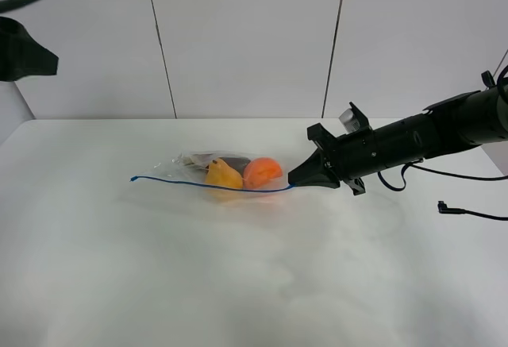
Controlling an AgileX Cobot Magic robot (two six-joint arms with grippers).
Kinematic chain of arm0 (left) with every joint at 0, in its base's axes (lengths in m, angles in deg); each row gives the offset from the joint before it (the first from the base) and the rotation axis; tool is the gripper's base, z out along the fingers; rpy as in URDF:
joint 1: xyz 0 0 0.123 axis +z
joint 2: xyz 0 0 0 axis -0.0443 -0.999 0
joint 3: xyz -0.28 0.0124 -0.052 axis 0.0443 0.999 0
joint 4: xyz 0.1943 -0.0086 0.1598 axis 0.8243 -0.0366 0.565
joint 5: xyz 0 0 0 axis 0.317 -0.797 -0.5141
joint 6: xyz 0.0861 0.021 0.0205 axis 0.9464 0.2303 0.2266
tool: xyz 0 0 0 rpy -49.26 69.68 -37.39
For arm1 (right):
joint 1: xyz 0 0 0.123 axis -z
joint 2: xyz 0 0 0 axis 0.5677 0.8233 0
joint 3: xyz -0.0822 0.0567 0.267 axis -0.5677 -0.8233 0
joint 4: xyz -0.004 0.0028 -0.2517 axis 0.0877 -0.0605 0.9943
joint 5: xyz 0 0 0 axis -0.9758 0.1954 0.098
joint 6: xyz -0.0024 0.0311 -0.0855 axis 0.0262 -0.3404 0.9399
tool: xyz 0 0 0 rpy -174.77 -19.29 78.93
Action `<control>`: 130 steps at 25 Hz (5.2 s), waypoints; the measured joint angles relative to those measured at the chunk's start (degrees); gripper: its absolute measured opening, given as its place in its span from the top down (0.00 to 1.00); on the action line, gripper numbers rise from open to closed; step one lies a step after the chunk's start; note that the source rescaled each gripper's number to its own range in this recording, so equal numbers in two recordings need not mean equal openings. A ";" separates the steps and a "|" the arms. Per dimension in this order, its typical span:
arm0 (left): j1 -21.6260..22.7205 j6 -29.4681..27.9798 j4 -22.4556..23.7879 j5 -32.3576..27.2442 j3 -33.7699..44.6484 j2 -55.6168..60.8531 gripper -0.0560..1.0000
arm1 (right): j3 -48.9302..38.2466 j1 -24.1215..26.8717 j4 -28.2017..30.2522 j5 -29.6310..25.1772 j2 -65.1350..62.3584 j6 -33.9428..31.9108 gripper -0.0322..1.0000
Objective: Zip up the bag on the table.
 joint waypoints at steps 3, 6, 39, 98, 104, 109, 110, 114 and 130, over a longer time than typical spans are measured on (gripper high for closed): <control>0.07 0.00 0.00 -1.37 1.55 6.34 0.10 | 0.00 0.00 0.41 0.00 0.00 0.14 0.97; 0.07 -0.11 0.75 -2.61 3.31 12.29 0.10 | 0.00 0.00 0.53 0.00 0.00 0.16 0.97; 0.07 -11.72 5.91 -21.87 25.02 59.94 0.10 | 0.00 0.00 1.79 -0.05 0.00 0.71 0.97; 0.07 -11.67 2.19 -22.64 33.98 59.94 0.10 | 0.00 1.18 10.26 2.69 -3.20 -1.46 0.02; 0.07 -11.67 2.19 -22.64 33.98 59.94 0.10 | 0.00 6.25 30.43 8.62 -11.86 -15.15 0.05; 0.07 -11.67 2.19 -22.64 33.98 59.94 0.10 | 0.00 8.32 54.26 11.18 -19.41 -31.43 0.06; 0.07 -11.67 2.19 -22.64 33.98 59.94 0.10 | 0.00 8.32 57.68 11.35 -20.69 -34.15 0.06; 0.07 -11.61 2.19 -22.63 33.98 59.94 0.10 | 0.00 8.32 67.93 11.30 -27.27 -40.92 0.06; 0.07 -11.44 2.19 -22.47 33.98 59.94 0.10 | -0.05 8.32 73.13 5.44 -60.07 -45.69 0.06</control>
